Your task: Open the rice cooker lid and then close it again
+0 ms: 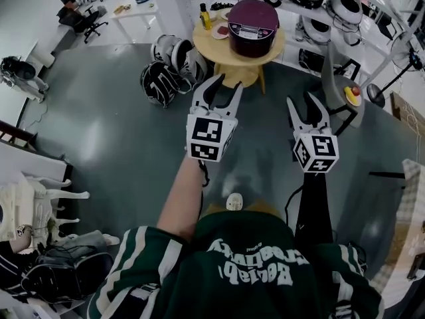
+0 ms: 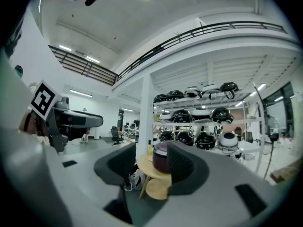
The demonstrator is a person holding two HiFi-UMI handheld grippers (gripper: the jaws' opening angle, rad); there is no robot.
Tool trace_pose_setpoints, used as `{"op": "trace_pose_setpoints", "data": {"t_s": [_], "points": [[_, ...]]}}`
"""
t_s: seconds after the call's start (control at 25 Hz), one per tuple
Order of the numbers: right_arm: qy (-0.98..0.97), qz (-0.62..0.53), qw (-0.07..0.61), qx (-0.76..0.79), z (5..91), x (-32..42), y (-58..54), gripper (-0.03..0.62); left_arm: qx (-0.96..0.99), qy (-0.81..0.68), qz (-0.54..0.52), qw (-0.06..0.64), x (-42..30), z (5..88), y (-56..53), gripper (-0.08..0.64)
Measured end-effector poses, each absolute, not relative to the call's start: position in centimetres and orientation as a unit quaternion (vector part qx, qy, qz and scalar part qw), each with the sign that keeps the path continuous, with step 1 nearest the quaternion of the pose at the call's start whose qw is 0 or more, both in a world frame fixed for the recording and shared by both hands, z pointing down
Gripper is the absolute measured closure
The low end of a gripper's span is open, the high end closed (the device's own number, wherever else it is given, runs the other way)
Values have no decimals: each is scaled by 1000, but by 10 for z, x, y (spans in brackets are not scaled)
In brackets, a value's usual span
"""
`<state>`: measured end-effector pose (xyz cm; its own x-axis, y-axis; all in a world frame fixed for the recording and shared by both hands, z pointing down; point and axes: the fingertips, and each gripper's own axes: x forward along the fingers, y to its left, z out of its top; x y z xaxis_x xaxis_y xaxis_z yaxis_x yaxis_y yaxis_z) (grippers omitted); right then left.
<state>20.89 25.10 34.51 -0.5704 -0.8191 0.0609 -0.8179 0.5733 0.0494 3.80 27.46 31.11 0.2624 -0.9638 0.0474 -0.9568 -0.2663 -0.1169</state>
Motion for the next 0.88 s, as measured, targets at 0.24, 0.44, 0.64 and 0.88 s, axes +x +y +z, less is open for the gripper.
{"op": "trace_pose_setpoints", "data": {"t_s": [0.24,0.44,0.64,0.88], "points": [[-893,18,28,449,347,190,204,380,-798,601,-50,25,22,315,228,394],[-900,7,26,435,347,175,165,380,-795,604,-48,21,14,322,189,394],[-911,11,19,412,358,163,115,405,-792,609,-45,17,10,333,140,388],[-924,17,25,382,371,144,36,420,-781,621,-64,9,3,356,64,383]]}}
